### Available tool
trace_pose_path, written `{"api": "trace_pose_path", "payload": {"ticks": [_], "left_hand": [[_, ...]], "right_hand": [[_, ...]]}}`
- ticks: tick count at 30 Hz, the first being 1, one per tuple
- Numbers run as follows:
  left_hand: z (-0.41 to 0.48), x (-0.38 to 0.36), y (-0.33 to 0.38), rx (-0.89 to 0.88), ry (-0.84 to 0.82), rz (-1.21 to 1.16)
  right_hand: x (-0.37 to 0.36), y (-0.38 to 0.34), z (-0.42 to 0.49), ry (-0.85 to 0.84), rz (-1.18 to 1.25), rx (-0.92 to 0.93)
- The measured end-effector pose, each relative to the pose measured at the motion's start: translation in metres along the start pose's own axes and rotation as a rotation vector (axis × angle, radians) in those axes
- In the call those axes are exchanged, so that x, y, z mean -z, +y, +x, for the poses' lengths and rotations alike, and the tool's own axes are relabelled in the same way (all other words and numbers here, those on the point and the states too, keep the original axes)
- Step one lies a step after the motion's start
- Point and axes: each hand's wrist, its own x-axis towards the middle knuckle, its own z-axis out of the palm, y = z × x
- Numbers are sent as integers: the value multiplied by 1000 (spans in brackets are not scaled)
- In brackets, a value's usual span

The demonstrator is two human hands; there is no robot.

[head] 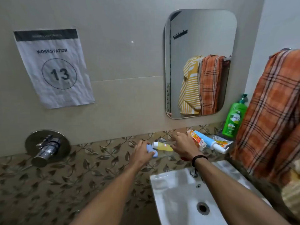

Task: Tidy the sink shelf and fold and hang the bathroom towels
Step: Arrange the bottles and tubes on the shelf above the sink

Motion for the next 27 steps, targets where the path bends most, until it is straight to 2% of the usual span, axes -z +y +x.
{"api": "trace_pose_path", "payload": {"ticks": [5, 15, 21, 27], "left_hand": [[-2, -17, 8, 58, -91, 17], [4, -38, -10, 62, -84, -4], [11, -44, -29, -32, -50, 46], [22, -43, -36, -120, -66, 55]], "right_hand": [[-8, -7, 17, -208, 14, 30], [-24, -14, 46, -472, 14, 28], [-32, -6, 58, -485, 149, -23], [-30, 0, 62, -427, 120, 0]]}}
